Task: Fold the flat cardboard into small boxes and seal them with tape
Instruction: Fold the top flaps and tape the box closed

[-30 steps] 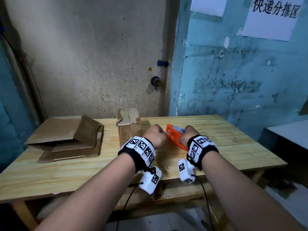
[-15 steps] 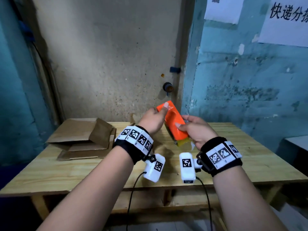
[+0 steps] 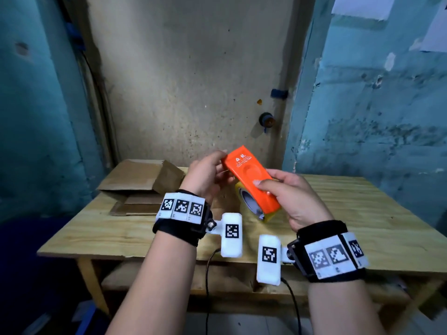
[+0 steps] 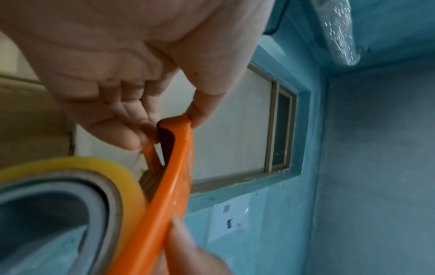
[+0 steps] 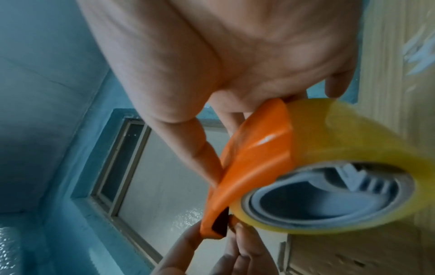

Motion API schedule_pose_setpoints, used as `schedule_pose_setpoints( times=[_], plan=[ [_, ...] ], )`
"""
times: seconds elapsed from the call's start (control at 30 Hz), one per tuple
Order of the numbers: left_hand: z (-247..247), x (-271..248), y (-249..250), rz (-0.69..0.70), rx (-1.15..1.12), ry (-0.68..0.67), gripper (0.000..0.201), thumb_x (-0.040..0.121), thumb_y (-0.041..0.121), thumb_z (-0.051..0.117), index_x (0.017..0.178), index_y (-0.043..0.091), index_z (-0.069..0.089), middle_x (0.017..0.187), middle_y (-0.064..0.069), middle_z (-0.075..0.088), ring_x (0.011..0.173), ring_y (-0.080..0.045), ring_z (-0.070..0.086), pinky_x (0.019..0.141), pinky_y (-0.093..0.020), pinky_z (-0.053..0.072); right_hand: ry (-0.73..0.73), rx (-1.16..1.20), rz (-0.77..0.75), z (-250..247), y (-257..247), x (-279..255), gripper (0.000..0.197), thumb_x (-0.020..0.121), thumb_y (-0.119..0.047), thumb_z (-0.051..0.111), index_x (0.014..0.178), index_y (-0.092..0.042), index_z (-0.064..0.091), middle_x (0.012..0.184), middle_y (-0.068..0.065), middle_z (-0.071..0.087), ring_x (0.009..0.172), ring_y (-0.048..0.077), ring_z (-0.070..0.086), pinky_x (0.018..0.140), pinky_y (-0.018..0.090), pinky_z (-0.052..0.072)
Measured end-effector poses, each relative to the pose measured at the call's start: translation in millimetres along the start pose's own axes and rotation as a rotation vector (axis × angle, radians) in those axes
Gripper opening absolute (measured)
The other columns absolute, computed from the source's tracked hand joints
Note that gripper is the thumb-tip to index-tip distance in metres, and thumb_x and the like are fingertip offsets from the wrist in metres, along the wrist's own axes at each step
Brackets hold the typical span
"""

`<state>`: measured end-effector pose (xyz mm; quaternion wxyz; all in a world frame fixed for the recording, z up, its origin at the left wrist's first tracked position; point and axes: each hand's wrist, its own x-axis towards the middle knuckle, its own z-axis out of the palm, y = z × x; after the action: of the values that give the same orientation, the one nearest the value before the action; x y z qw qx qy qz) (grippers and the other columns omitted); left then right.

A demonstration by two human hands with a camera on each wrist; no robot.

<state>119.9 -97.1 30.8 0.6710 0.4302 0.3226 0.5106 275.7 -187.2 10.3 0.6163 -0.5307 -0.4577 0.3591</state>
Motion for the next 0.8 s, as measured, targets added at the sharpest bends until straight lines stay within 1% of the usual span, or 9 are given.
schedule_pose_setpoints(
  times=[0.07, 0.17, 0.33, 0.47, 0.5, 0.57, 0.63, 0.7, 0.8],
  plan=[
    [-7.3, -5.2, -6.3, -0.078, -0.02, -0.035, 0.022, 0.095, 0.024, 0.057, 0.074, 0.018, 0.057, 0.066, -0.003, 0.055, 0.058, -0.016, 0.056, 0.054, -0.025, 0.05, 0.006, 0.033, -0.022, 2.5, 3.2, -9.1, 0.024, 0.088, -0.013, 0.081, 0.112, -0.009, 0.077, 0.088, 0.004, 0.081, 0.07, 0.011, 0.073, 0.063, 0.019, 0.056],
    [-15.2, -13.6, -12.4, -0.141, -0.047, -0.06, 0.027, 0.096, 0.029, 0.058, 0.071, 0.02, 0.057, 0.062, 0.001, 0.054, 0.058, -0.014, 0.054, 0.048, -0.021, 0.045, 0.027, 0.002, -0.065, 4.5, 9.3, -18.7, 0.03, 0.081, -0.032, 0.088, 0.102, -0.013, 0.081, 0.091, 0.008, 0.081, 0.078, 0.018, 0.074, 0.076, 0.03, 0.056],
    [-21.6, -20.8, -23.5, -0.132, -0.014, -0.012, 0.013, 0.093, 0.028, 0.067, 0.082, 0.021, 0.066, 0.062, 0.004, 0.059, 0.054, -0.008, 0.056, 0.046, -0.019, 0.043, 0.081, -0.047, -0.103, 9.7, 18.4, -24.3, 0.047, 0.065, -0.043, 0.093, 0.102, -0.017, 0.081, 0.092, 0.001, 0.082, 0.086, 0.018, 0.078, 0.085, 0.034, 0.06],
    [-24.2, -23.8, -28.4, -0.141, -0.015, 0.021, 0.009, 0.093, 0.026, 0.068, 0.09, 0.019, 0.072, 0.063, 0.004, 0.064, 0.054, -0.007, 0.06, 0.05, -0.02, 0.047, 0.124, -0.08, -0.112, 11.8, 26.3, -24.6, 0.049, 0.063, -0.038, 0.098, 0.105, -0.018, 0.082, 0.093, 0.0, 0.082, 0.092, 0.025, 0.079, 0.086, 0.047, 0.064],
    [-24.7, -24.7, -28.8, -0.15, -0.019, 0.017, 0.009, 0.093, 0.025, 0.068, 0.09, 0.018, 0.072, 0.063, 0.003, 0.065, 0.054, -0.007, 0.061, 0.051, -0.019, 0.047, 0.138, -0.08, -0.111, 11.2, 27.9, -24.3, 0.054, 0.061, -0.038, 0.099, 0.108, -0.017, 0.081, 0.094, 0.0, 0.082, 0.093, 0.025, 0.079, 0.086, 0.047, 0.064],
    [-27.4, -26.5, -30.9, -0.182, -0.031, -0.002, 0.01, 0.094, 0.025, 0.067, 0.088, 0.018, 0.07, 0.062, 0.003, 0.065, 0.054, -0.007, 0.062, 0.05, -0.018, 0.049, 0.151, -0.078, -0.12, 9.7, 30.9, -25.8, 0.063, 0.057, -0.037, 0.1, 0.113, -0.015, 0.08, 0.096, -0.002, 0.082, 0.094, 0.021, 0.079, 0.081, 0.038, 0.064],
    [-30.6, -28.5, -34.4, -0.222, -0.047, -0.025, 0.017, 0.097, 0.024, 0.064, 0.08, 0.017, 0.065, 0.054, 0.004, 0.061, 0.051, -0.007, 0.06, 0.05, -0.018, 0.05, 0.145, -0.079, -0.134, 8.0, 33.1, -28.6, 0.065, 0.056, -0.035, 0.1, 0.115, -0.014, 0.08, 0.097, -0.004, 0.082, 0.092, 0.015, 0.078, 0.079, 0.03, 0.062],
    [-33.7, -30.2, -39.2, -0.239, -0.04, -0.021, 0.025, 0.098, 0.019, 0.06, 0.074, 0.015, 0.06, 0.046, 0.005, 0.054, 0.048, -0.007, 0.057, 0.049, -0.018, 0.05, 0.135, -0.082, -0.144, 7.9, 34.4, -32.6, 0.063, 0.058, -0.034, 0.1, 0.115, -0.015, 0.08, 0.096, -0.007, 0.082, 0.091, 0.01, 0.078, 0.082, 0.027, 0.06],
    [-40.1, -31.3, -50.8, -0.179, -0.012, 0.049, 0.014, 0.096, 0.013, 0.061, 0.083, 0.014, 0.067, 0.058, 0.001, 0.063, 0.057, -0.013, 0.059, 0.049, -0.019, 0.049, 0.128, -0.116, -0.145, 12.1, 38.7, -39.2, 0.06, 0.061, -0.041, 0.098, 0.114, -0.019, 0.081, 0.096, -0.012, 0.081, 0.091, 0.006, 0.076, 0.081, 0.029, 0.059]
  ],
)
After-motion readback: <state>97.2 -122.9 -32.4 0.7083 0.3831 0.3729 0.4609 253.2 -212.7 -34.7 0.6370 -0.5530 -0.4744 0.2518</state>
